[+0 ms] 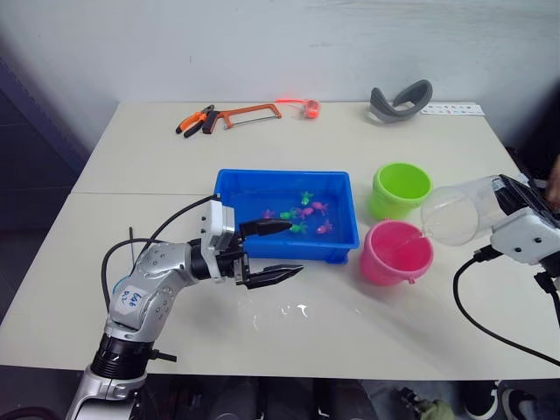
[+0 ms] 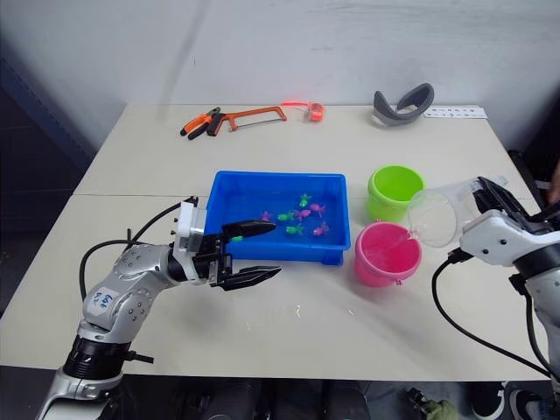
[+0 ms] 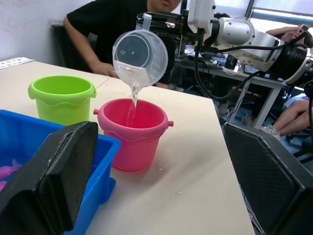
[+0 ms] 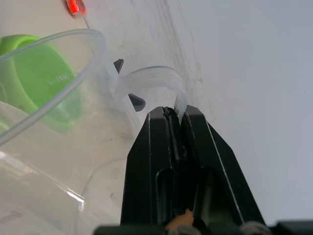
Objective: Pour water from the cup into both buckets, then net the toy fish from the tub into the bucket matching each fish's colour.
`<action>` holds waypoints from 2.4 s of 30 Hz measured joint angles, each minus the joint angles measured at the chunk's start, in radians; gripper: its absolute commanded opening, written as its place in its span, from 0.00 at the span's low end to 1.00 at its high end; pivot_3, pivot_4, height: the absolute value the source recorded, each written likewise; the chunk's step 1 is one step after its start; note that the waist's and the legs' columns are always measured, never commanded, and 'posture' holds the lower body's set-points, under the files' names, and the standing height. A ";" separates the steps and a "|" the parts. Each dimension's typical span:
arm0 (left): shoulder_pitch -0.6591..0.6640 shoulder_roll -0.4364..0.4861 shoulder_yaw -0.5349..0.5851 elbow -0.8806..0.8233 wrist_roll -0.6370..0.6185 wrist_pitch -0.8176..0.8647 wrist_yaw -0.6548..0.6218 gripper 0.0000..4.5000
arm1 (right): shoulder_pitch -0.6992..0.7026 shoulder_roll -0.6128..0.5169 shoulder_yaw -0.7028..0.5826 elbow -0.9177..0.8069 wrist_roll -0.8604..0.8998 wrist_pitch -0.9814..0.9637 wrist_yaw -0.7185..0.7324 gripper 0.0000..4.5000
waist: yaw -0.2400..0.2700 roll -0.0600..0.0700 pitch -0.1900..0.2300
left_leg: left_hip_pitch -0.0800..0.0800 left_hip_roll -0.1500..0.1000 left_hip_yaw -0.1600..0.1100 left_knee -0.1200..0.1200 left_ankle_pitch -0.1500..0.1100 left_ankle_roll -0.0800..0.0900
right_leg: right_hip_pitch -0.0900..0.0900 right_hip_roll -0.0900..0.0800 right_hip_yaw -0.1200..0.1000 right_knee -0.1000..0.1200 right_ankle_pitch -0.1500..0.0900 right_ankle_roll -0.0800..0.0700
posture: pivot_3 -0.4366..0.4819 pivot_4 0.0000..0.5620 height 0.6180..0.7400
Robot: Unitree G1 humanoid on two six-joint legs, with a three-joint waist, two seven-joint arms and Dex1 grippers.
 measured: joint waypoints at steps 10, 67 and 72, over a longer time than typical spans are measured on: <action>0.014 -0.002 0.000 0.000 0.000 0.000 0.006 1.00 | 0.004 0.042 0.000 0.034 0.067 0.004 0.008 0.01 | 0.000 0.000 0.000 | 0.000 0.000 0.000 0.000 0.000 0.000 | 0.000 0.000 0.000 0.000 0.000 0.000 | 0.48 0.27 1.00; -0.367 -0.145 -0.003 0.270 0.204 -0.013 0.227 1.00 | -0.683 -0.018 0.413 0.648 -0.065 0.074 -0.189 0.01 | -0.004 -0.001 0.001 | -0.002 0.000 0.000 0.000 0.001 0.000 | -0.001 0.001 -0.002 0.001 0.000 0.000 | 0.48 0.27 1.00; -0.368 -0.149 -0.003 0.272 0.204 0.004 0.228 1.00 | -0.723 -0.050 0.466 0.691 -0.151 0.009 -0.224 0.01 | -0.006 -0.001 0.001 | -0.002 0.000 0.000 0.000 0.002 0.000 | -0.001 0.001 -0.002 0.001 0.000 0.000 | 0.48 0.27 1.00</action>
